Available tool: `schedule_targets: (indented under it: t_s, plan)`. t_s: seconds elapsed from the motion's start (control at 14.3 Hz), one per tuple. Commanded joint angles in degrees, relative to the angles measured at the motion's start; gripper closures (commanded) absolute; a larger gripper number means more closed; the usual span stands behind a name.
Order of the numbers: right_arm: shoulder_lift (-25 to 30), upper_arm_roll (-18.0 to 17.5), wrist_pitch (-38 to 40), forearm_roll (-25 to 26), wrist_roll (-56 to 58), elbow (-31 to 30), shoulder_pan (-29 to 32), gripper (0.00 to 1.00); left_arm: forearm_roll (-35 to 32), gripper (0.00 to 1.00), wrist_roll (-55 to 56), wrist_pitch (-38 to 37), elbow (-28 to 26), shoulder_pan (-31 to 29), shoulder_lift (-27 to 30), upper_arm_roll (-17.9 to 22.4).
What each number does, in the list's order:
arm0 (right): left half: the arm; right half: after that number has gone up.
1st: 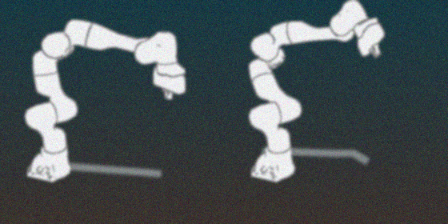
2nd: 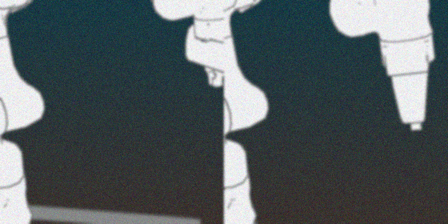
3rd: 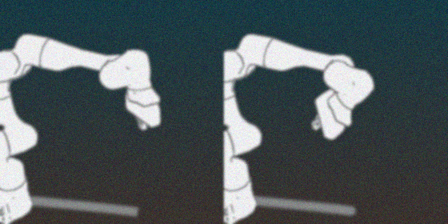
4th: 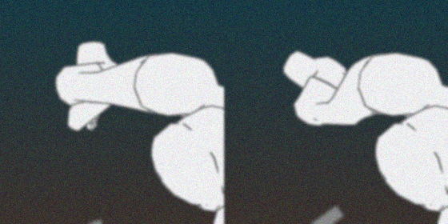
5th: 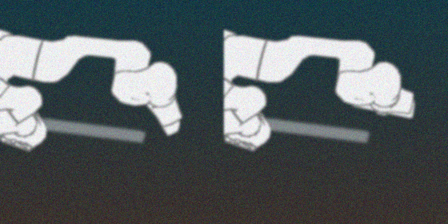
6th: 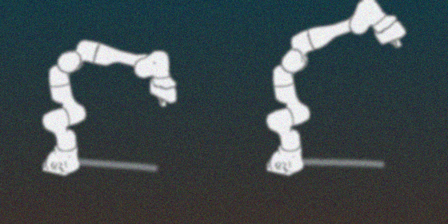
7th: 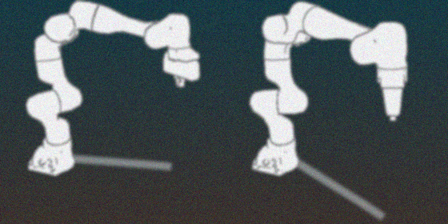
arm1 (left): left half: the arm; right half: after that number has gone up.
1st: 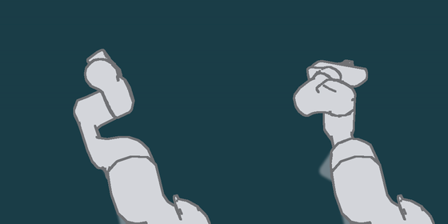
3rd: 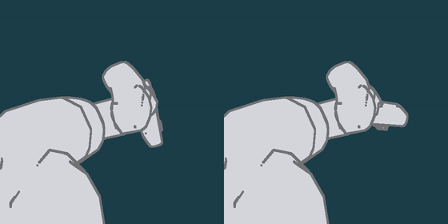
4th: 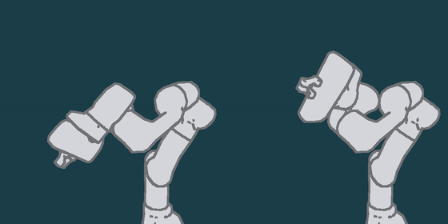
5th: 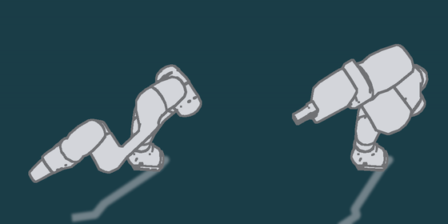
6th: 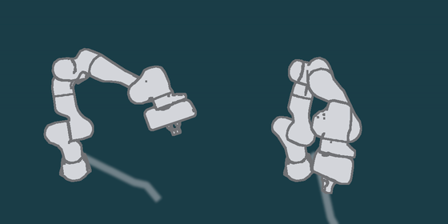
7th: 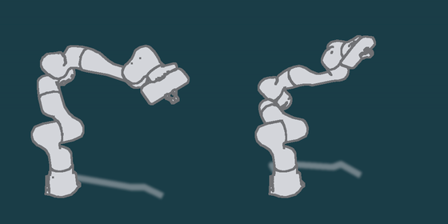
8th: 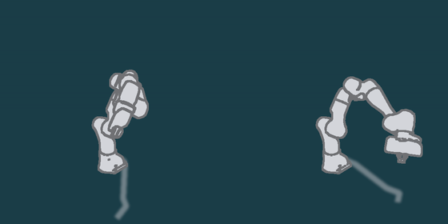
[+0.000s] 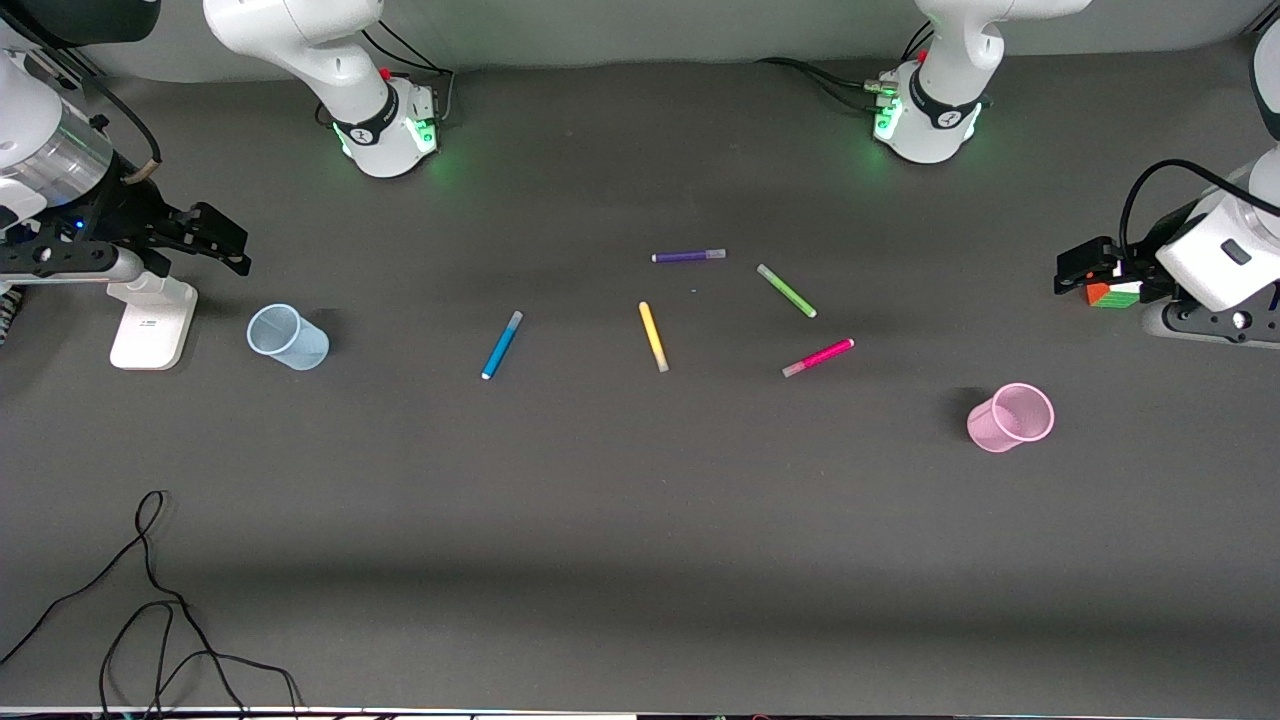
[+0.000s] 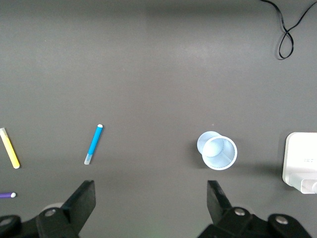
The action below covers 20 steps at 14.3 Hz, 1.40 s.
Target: Place pink and blue markers in matching cups
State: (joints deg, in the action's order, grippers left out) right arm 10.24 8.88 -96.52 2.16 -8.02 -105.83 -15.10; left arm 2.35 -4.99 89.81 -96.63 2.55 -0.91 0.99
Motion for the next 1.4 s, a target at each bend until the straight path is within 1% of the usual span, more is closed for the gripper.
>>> schedule_targets:
  t_s: [0.0, 0.21, 0.42, 0.56, 0.77, 0.84, 0.98, 1.05, 1.12, 1.19, 1.33]
  plan:
    - [-0.7, -0.1, 1.0, 0.7, -0.1, 0.9, 0.0, 0.00, -0.7, 0.00, -0.5, -0.8, 0.6, 0.9, 0.5, 0.7]
    - [-2.2, -0.2, 1.0, 0.7, 0.6, 1.8, -0.1, 0.00, -0.7, 0.00, -0.5, -0.7, 0.5, 0.8, 0.4, 0.8]
    - [-7.1, -1.5, 0.9, -0.8, -1.3, 1.8, -0.9, 0.00, -0.7, 0.00, -0.5, -0.5, 0.5, 0.8, 0.0, 0.8]
    - [-11.8, -1.5, 0.6, -7.7, -4.7, 1.9, -0.9, 0.00, -0.7, 0.00, -0.3, -0.4, 0.5, 0.9, 0.0, 0.8]
    - [-20.0, -1.6, -1.8, -13.3, -4.9, 1.8, -2.0, 0.00, -0.2, 0.00, 0.1, -0.1, 0.4, 0.9, -0.6, 0.8]
    - [-23.2, -1.8, -2.6, -14.5, -5.6, 1.8, -2.6, 0.00, 0.1, 0.00, -0.5, 0.1, 0.4, 0.9, -0.9, 0.7]
    - [-29.7, -2.7, -5.2, -19.3, -7.5, 1.6, -2.7, 0.00, 0.0, 0.00, -0.6, 0.5, 0.5, 1.7, -1.0, 0.2]
    - [-32.9, -3.6, -7.0, -21.2, -8.5, 1.6, -2.7, 0.00, 0.0, 0.00, -0.6, 0.8, 0.5, 2.0, -1.0, -0.5]
    - [-34.9, -4.7, -9.4, -22.0, -11.0, 1.2, -2.8, 0.00, -0.1, 0.00, -0.6, 1.2, 0.5, 2.1, -0.9, -2.2]
    - [-36.5, -6.4, -11.8, -22.1, -13.7, 0.5, -3.2, 0.00, -0.6, 0.00, -0.6, 1.3, 0.6, 2.2, -0.9, -4.5]
    - [-39.1, -7.3, -16.9, -22.0, -16.0, -1.1, -3.7, 0.00, -0.6, 0.00, -2.9, 0.6, 0.5, 2.2, -0.4, -7.1]
